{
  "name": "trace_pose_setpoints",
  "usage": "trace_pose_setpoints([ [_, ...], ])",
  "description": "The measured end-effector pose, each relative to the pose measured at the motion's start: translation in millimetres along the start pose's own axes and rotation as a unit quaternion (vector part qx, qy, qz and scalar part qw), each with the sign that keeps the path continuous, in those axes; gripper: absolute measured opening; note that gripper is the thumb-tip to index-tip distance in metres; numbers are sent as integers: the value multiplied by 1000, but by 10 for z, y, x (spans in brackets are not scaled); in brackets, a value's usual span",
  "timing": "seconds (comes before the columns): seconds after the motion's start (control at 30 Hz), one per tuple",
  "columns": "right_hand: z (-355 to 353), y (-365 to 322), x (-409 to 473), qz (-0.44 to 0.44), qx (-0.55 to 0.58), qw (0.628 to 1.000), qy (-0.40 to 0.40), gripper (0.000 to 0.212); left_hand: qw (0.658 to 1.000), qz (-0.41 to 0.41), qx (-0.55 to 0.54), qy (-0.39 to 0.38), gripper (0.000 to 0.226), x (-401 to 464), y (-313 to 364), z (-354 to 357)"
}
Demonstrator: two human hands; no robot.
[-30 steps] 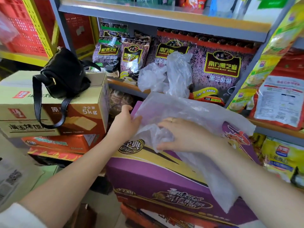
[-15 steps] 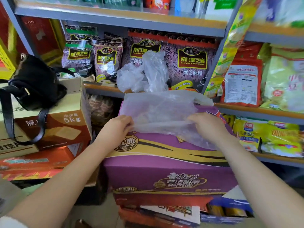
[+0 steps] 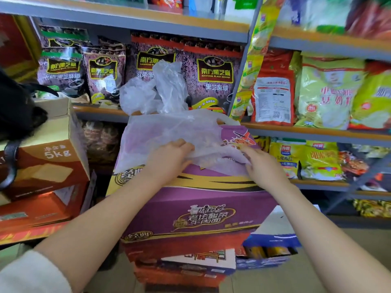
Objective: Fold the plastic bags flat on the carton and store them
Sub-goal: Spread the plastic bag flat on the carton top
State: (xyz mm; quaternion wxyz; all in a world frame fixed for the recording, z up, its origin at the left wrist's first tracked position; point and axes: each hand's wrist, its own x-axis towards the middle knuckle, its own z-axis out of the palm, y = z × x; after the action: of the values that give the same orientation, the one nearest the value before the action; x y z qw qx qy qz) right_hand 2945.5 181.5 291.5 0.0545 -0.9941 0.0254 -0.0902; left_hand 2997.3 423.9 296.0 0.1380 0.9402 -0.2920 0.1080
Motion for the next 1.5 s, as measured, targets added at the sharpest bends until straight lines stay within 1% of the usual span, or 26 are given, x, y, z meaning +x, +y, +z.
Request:
trace_pose_setpoints([
  [0.03, 7, 118, -30, 7, 26, 1000, 2, 43, 1000, -14, 2, -3, 30, 7, 5, 44],
  [0.1, -18, 316, -70, 34, 123, 992, 16, 40, 999, -39, 2, -4, 28, -10, 4, 96],
  [0.2, -59, 535, -35, 65, 222, 973, 28, 47, 997, -66, 1, 36, 32, -69, -37, 145],
  [0.27, -46, 609, 20, 82, 229, 970, 30, 52, 995, -86, -8, 56, 37, -119, -54, 147],
  [0.3, -30, 610, 45, 89, 204, 975, 23, 52, 994, -91, -11, 63, 39, -140, -55, 150],
  [0.33, -28, 576, 60, 87, 151, 985, 15, 52, 993, -93, -14, 70, 41, -157, -52, 150],
  [0.4, -83, 396, 65, 47, 33, 998, 16, 58, 992, -93, -25, 76, 47, -192, -48, 145],
  [0.43, -125, 256, 71, 1, 11, 1000, 24, 62, 993, -88, -32, 72, 49, -210, -61, 139],
  [0.47, -170, 90, 73, -58, 9, 998, 27, 65, 994, -79, -36, 62, 50, -228, -76, 133],
  [0.53, -183, -263, 85, -176, 12, 984, 7, 62, 996, -66, -45, 38, 54, -254, -116, 111],
  [0.6, -82, -524, 117, -242, 23, 970, -20, 60, 996, -69, -52, 30, 56, -265, -155, 74],
  [0.67, 27, -624, 159, -250, 36, 966, -53, 67, 995, -73, -56, 29, 58, -292, -197, 46],
  [0.73, 131, -560, 193, -235, 44, 968, -74, 73, 995, -87, -46, 25, 61, -348, -281, 19],
  [0.83, 196, -356, 204, -187, 92, 975, -79, 72, 993, -116, -28, 21, 64, -453, -439, -46],
  [0.93, 146, -230, 216, -147, 106, 979, -93, 65, 996, -81, -35, 5, 62, -520, -492, -98],
  [1.0, 31, -240, 235, -110, 112, 982, -104, 51, 996, -48, -69, 8, 55, -543, -496, -129],
  [1.03, -30, -266, 255, -106, 110, 982, -108, 45, 996, -36, -80, 2, 52, -543, -513, -143],
  [1.07, -85, -306, 280, -112, 99, 982, -119, 41, 996, -22, -85, -16, 53, -533, -540, -155],
  [1.13, -127, -396, 329, -144, 56, 979, -132, 29, 991, -8, -99, -84, 62, -498, -628, -175],
  [1.17, -116, -415, 369, -150, 41, 980, -126, 21, 988, -8, -108, -110, 61, -472, -679, -186],
  [1.2, -107, -420, 409, -148, 36, 981, -116, 22, 987, -4, -110, -116, 57, -442, -726, -201],
  [1.27, -97, -407, 477, -109, 75, 985, -115, 33, 991, 16, -90, -101, 49, -382, -789, -218],
  [1.33, -117, -425, 502, -88, 98, 985, -114, 33, 994, 33, -57, -83, 48, -347, -800, -219],
  [1.43, -190, -584, 426, -103, 66, 984, -133, 21, 994, 106, -39, -7, 40, -334, -839, -171],
  [1.47, -223, -679, 366, -114, 54, 983, -134, 20, 992, 119, -47, 21, 34, -329, -844, -168],
  [1.5, -249, -781, 309, -136, 38, 982, -123, 26, 989, 120, -72, 51, 31, -317, -848, -169],
])
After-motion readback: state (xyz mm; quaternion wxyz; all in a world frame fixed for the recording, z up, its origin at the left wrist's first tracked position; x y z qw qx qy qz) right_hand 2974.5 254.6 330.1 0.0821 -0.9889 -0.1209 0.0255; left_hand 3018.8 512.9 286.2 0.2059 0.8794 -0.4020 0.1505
